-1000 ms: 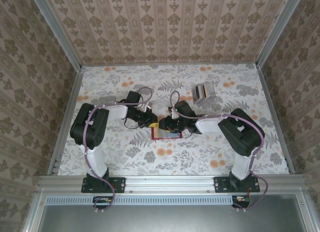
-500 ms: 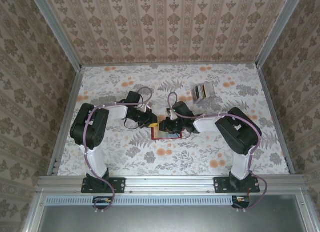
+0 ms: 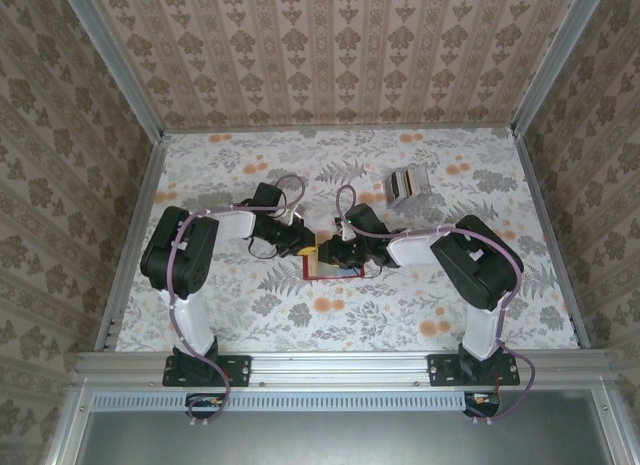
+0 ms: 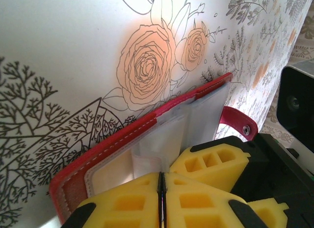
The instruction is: Put the credit cards into the card holder
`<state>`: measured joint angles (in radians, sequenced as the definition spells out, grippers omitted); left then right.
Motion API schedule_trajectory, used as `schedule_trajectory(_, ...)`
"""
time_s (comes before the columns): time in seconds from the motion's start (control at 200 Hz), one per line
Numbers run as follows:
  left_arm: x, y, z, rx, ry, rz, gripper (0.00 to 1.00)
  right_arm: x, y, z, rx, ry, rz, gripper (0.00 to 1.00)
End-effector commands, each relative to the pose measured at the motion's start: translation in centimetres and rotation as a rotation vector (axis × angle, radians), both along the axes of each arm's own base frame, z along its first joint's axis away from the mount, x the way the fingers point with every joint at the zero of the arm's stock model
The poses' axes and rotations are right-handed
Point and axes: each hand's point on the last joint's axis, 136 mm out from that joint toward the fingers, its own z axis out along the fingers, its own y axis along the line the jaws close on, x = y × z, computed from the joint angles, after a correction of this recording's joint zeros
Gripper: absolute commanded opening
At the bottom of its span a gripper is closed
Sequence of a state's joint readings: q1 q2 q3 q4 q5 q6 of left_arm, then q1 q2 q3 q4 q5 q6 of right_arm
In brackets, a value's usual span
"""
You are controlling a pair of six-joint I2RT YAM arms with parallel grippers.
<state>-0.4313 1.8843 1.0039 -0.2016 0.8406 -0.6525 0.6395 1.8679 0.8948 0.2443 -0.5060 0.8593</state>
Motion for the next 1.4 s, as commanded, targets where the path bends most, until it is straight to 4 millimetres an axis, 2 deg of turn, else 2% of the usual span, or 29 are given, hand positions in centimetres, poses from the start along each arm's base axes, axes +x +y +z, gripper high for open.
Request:
schedule_trajectory(0.0,-0.2,0.2,-0.6,0.018,0.013,-0.018,0.11,-0.5,0.0,0.5,0.002,-0.017,0.015,0.25)
schedule_trajectory(0.045,-0.2,0.2,-0.5,0.019,0.011,-0.019,0.10,-0.5,-0.1,0.5,0.001,-0.014,0.014,0.21)
schedule_trajectory(0.125,-0.2,0.2,-0.7,0.022,0.015,-0.017,0.10,-0.5,0.0,0.5,0.004,-0.015,0.016,0.21)
schedule_trajectory(0.28,-0.3,0.3,-0.9,0.029,0.021,-0.019,0.10,-0.6,0.2,1.0,0.027,-0.032,0.024,0.31)
schedule_trajectory(0.49,-0.4,0.3,-1.0,0.031,0.026,-0.018,0.10,-0.7,0.3,1.2,0.037,-0.033,0.031,0.31)
schedule_trajectory(0.665,-0.5,0.1,-1.1,0.031,0.029,-0.022,0.09,-0.9,0.5,0.9,0.035,-0.020,0.039,0.21)
schedule_trajectory(0.9,-0.5,0.1,-1.1,0.034,0.026,-0.022,0.09,-0.9,-0.1,1.0,0.007,-0.032,0.025,0.00)
schedule_trajectory(1.11,-0.5,0.4,-0.9,0.041,0.019,-0.018,0.09,-0.9,-0.6,1.4,0.000,-0.055,0.006,0.00)
schedule_trajectory(1.25,0.0,0.8,0.2,0.038,-0.004,-0.006,0.10,-0.7,-1.1,1.7,-0.008,-0.073,-0.016,0.00)
schedule_trajectory(1.395,0.8,1.5,2.4,0.026,-0.054,0.012,0.21,-0.5,-1.9,2.2,-0.019,-0.084,-0.044,0.00)
